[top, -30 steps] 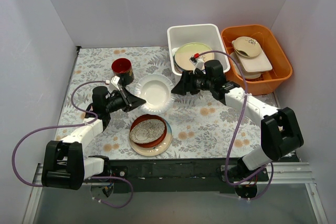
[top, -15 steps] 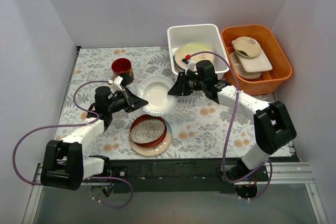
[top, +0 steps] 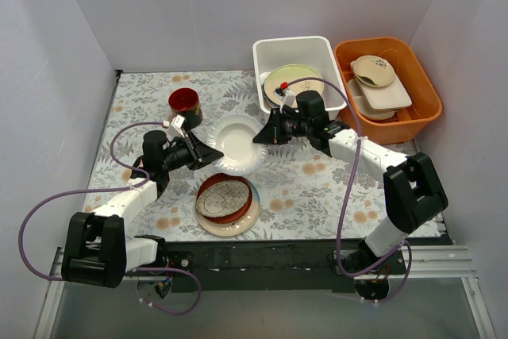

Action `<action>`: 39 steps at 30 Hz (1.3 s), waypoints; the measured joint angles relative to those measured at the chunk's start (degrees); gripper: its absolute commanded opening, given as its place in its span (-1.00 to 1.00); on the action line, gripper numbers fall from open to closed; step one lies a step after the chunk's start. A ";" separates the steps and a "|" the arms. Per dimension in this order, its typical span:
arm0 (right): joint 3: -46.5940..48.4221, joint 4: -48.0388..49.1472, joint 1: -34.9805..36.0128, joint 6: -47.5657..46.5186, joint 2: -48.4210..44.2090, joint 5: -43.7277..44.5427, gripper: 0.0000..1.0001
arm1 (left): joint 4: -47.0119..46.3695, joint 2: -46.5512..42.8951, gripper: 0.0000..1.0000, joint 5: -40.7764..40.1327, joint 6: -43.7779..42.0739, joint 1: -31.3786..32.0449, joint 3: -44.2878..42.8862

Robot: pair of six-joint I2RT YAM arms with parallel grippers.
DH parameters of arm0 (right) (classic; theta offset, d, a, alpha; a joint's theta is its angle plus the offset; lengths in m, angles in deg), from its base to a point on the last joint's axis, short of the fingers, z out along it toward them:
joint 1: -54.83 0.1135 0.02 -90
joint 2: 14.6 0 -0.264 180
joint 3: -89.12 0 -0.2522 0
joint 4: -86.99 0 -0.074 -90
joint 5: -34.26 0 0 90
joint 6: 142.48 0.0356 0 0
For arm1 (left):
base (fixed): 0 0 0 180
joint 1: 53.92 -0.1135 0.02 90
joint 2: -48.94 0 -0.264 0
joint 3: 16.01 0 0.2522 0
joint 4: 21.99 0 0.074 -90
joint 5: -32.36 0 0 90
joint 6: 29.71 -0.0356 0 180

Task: Place the plates into the plastic bin on the countertop
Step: Pick up the plate at the center of the board, then place the plate in the plastic bin.

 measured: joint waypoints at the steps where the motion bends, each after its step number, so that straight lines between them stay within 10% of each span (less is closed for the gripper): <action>1: 0.00 -0.02 0.00 0.00 0.00 -0.02 -0.97 | -0.20 0.00 -0.13 0.15 0.11 -0.02 0.00; 3: 0.00 -0.57 0.00 -0.33 0.02 0.70 -0.97 | -0.81 -0.07 0.38 0.66 0.26 0.02 -0.17; 9: 0.00 -2.27 -0.17 -1.18 0.28 2.73 -0.97 | -1.60 -0.26 0.96 1.33 0.37 0.15 -1.36; 24: 0.00 -3.34 -0.26 -1.44 0.31 3.37 -0.97 | 0.87 -1.05 0.96 -0.96 -1.27 0.15 -1.84; 39: 0.68 -5.46 -0.52 -3.02 0.31 5.49 -0.97 | 17.77 -10.84 0.96 -23.58 -7.02 0.31 -3.80</action>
